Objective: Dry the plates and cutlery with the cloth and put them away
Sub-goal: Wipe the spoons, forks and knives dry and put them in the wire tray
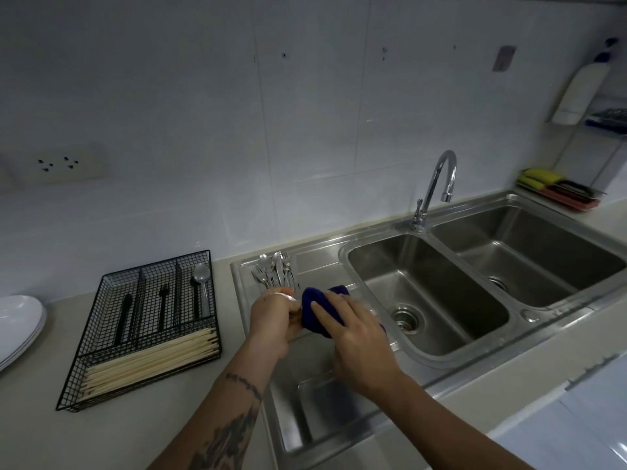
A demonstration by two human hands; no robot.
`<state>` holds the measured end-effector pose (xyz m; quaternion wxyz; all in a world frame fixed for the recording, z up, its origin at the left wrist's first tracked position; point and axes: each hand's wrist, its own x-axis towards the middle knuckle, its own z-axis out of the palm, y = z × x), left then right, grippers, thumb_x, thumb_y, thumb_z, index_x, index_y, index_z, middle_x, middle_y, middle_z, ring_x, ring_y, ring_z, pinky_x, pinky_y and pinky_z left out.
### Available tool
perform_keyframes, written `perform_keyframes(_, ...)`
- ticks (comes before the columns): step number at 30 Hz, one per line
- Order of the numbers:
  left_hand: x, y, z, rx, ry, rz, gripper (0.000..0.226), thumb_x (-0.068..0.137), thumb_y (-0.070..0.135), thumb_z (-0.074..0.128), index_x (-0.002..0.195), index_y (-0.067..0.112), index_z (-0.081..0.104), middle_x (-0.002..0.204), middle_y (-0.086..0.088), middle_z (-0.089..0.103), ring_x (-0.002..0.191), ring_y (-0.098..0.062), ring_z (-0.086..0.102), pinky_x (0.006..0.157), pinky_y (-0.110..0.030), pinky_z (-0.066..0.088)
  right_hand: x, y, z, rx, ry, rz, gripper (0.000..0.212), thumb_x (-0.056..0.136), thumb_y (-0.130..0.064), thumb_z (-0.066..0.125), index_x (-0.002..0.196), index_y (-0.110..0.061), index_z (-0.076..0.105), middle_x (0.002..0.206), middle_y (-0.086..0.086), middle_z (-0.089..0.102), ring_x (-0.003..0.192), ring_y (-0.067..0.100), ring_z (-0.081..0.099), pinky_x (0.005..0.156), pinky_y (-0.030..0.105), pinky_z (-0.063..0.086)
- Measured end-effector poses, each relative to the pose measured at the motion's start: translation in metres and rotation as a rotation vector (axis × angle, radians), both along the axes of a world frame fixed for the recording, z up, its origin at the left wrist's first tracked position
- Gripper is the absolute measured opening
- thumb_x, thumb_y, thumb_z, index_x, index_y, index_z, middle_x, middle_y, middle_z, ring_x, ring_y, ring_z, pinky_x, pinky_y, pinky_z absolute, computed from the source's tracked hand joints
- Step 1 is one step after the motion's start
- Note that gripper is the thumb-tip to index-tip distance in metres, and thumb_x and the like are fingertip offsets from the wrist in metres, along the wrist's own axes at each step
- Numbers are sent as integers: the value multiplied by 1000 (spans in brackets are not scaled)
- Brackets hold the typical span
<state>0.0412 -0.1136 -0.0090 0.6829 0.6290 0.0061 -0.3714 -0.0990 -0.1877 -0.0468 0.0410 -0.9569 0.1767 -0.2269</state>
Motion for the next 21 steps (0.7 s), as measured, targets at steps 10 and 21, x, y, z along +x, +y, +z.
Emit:
perform_keyframes(10,9,10,1,-148,122,117,17,90,-12,51,98,0,61,79,-18,65,73,-29,65,69,-37,56,10,-16,6,-115,-21,69,69,63,-3,72,130,-15,57,136,9,53,123,31,50,98,46,46)
perform_keyframes(21,39,28,-15,-156,150,192,17,90,-10,52,97,2,62,65,-11,69,64,-24,69,62,-33,58,45,-22,-7,-97,68,119,77,59,-5,80,132,-17,56,131,7,57,116,29,56,92,46,51)
